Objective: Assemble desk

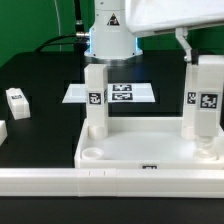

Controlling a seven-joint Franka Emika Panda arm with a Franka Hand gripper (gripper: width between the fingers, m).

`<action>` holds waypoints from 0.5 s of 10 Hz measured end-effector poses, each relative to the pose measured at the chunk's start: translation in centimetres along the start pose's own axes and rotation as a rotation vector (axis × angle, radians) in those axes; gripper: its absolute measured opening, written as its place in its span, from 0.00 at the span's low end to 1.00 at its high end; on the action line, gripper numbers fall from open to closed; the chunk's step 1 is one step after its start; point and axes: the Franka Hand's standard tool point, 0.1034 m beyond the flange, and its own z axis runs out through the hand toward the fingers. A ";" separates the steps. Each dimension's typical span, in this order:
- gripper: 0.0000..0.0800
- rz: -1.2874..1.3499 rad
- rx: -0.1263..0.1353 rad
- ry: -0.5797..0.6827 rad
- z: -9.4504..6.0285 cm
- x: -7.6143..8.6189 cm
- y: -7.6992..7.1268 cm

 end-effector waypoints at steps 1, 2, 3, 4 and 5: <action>0.36 -0.005 0.000 -0.031 0.2 -0.4 -0.4; 0.36 -0.007 -0.003 -0.029 0.4 -0.3 -0.3; 0.36 -0.016 -0.006 -0.036 0.7 -0.5 -0.1; 0.36 -0.022 -0.009 -0.043 0.8 -0.6 0.1; 0.36 -0.030 -0.013 -0.044 0.8 -0.6 0.4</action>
Offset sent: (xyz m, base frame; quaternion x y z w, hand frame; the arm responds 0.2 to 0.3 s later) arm -0.0028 -0.0047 -0.0078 -0.0138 -0.0267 -0.0397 0.9988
